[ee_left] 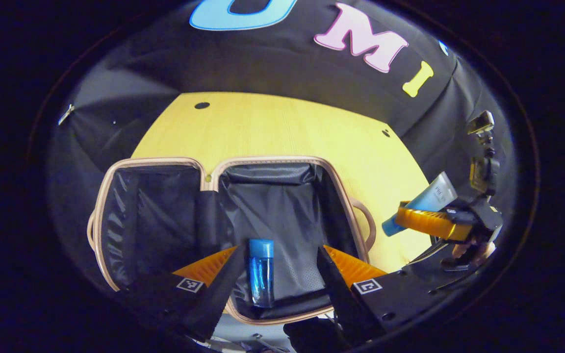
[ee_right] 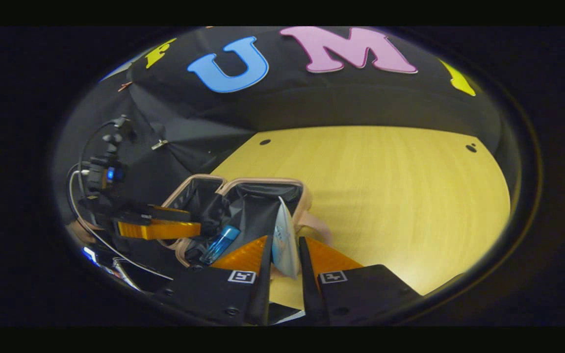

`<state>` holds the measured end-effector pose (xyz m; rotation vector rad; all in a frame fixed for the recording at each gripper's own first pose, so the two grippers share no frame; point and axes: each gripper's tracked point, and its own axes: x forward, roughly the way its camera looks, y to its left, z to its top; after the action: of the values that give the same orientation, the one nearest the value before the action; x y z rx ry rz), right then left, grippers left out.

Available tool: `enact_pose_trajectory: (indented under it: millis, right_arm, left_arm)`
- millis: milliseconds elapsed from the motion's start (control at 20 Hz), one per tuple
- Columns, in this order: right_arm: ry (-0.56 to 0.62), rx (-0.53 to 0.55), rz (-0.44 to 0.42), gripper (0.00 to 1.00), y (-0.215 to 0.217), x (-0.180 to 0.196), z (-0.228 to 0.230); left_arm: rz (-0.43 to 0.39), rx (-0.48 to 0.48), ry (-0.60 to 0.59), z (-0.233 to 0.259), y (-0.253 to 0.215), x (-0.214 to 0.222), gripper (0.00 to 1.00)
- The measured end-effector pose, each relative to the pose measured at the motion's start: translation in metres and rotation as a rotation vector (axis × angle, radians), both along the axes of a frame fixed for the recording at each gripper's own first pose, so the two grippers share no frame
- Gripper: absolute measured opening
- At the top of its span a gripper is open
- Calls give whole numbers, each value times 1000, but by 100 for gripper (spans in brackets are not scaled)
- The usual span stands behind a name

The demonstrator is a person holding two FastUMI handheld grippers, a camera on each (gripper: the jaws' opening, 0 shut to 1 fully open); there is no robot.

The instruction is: First open the suitcase, pack the skin care products into it, and then close the suitcase.

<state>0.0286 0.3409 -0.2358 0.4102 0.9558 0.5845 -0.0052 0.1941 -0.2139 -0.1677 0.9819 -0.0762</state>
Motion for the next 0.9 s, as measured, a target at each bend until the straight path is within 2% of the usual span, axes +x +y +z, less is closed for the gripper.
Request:
enact_pose_trajectory:
  millis: [200,350,550,700,750,800,900]
  right_arm:
    - [183,68,114,32,70,-32,-12]
    - [370,35,179,32,103,-64,-43]
    - [582,-39,178,32,124,-94,-79]
    - [649,-107,164,32,125,-98,-92]
    - [653,-118,147,25,122,-96,-93]
    - [650,-123,130,26,122,-93,-92]
    - [662,-65,125,49,138,-91,-78]
  left_arm:
    - [124,59,-74,19,89,-33,96]
    - [256,63,-42,20,144,-69,95]
    - [398,29,-45,26,186,-104,95]
    - [467,29,-40,24,213,-124,95]
    - [489,37,-30,23,225,-127,95]
    - [509,38,-22,21,236,-129,95]
    - [548,31,-23,17,258,-126,95]
